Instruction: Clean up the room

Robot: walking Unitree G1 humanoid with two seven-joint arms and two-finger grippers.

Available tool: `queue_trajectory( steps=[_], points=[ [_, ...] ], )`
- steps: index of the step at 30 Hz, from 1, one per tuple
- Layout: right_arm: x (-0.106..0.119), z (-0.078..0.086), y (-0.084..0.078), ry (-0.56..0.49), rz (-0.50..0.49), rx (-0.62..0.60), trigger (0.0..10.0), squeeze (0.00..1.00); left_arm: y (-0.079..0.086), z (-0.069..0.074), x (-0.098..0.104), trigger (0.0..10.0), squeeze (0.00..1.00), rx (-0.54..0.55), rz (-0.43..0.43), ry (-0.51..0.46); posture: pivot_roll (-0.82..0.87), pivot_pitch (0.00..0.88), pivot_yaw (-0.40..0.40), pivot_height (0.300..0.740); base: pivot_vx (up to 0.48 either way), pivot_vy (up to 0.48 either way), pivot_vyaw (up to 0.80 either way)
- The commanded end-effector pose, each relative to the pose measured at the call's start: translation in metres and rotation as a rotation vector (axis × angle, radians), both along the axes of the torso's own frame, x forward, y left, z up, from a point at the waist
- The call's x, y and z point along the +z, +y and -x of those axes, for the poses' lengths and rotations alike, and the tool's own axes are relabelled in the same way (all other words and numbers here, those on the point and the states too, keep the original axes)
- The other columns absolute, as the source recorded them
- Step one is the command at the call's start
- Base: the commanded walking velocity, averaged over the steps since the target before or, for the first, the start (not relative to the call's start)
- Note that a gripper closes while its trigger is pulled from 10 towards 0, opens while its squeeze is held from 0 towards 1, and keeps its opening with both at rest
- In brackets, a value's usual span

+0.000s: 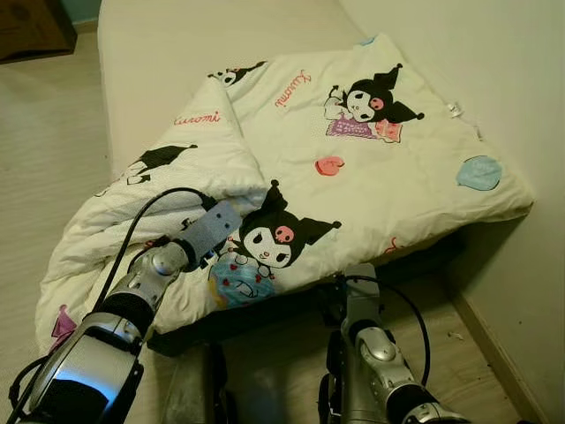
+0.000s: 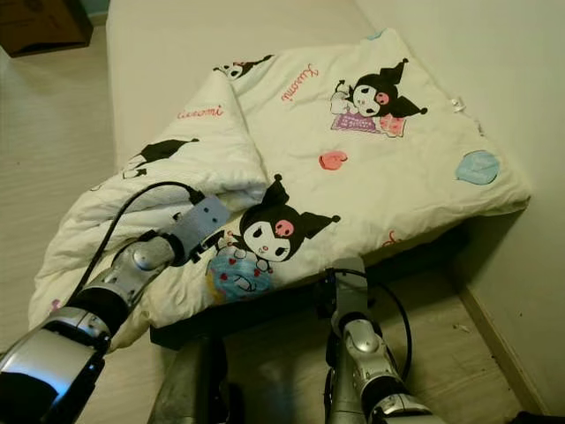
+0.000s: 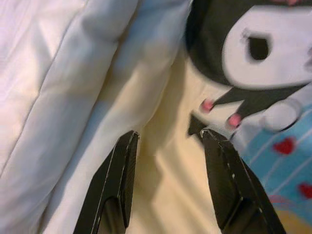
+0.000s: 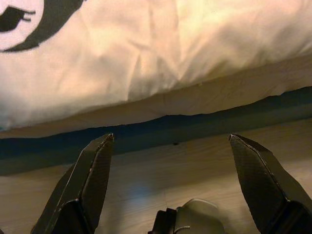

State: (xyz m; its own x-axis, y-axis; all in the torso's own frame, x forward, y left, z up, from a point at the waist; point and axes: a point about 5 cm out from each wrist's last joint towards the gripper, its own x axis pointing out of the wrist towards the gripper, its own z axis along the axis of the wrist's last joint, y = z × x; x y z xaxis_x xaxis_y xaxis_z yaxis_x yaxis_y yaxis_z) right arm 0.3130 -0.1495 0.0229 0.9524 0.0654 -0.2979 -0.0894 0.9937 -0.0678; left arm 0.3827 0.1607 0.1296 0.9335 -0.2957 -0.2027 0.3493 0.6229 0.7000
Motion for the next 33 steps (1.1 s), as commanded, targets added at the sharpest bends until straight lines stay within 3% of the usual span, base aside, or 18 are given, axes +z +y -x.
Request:
queue_trajectory(
  steps=[1,5,14,19,27,29,31,33],
  points=[
    [-0.010,0.009,0.002,0.031,0.003,0.010,10.0,0.00,0.015,0.002,-0.008,10.0,0.00,0.055,-0.073,0.020,-0.04,0.391,0.042,0.609,0.000,0.000,0.00],
    [-0.012,0.012,0.000,0.026,0.004,0.007,10.0,0.00,0.023,0.000,-0.007,10.0,0.00,0.097,-0.163,0.001,-0.04,0.422,0.058,0.609,0.000,0.000,0.00],
    [-0.013,0.016,0.002,0.019,-0.006,0.001,10.0,0.00,0.032,-0.001,-0.005,10.0,0.00,0.176,-0.173,-0.008,-0.04,0.452,0.078,0.609,0.000,0.000,0.00],
    [-0.016,0.021,0.003,0.009,-0.013,-0.004,10.0,0.00,0.044,0.000,-0.005,10.0,0.00,0.211,-0.269,-0.019,-0.05,0.492,0.104,0.609,0.000,0.000,0.00],
    [-0.018,0.025,0.002,0.000,-0.016,-0.010,10.0,0.00,0.049,-0.003,0.003,10.0,0.00,0.234,-0.333,-0.079,-0.06,0.498,0.112,0.609,0.000,0.000,0.00],
    [-0.019,0.027,0.001,-0.004,-0.017,-0.013,10.0,0.00,0.061,-0.006,0.018,10.0,0.00,0.313,-0.371,-0.166,-0.06,0.494,0.112,0.609,0.000,0.000,0.00],
    [-0.019,0.027,0.001,-0.004,-0.017,-0.013,10.0,0.00,0.061,-0.006,0.018,10.0,0.00,0.313,-0.371,-0.166,-0.06,0.494,0.112,0.609,0.000,0.000,0.00],
    [-0.019,0.028,0.002,-0.007,-0.017,-0.012,10.0,0.00,0.087,-0.009,0.046,10.0,0.00,0.477,-0.334,-0.282,-0.06,0.489,0.109,0.609,0.000,0.000,0.00]
  ],
)
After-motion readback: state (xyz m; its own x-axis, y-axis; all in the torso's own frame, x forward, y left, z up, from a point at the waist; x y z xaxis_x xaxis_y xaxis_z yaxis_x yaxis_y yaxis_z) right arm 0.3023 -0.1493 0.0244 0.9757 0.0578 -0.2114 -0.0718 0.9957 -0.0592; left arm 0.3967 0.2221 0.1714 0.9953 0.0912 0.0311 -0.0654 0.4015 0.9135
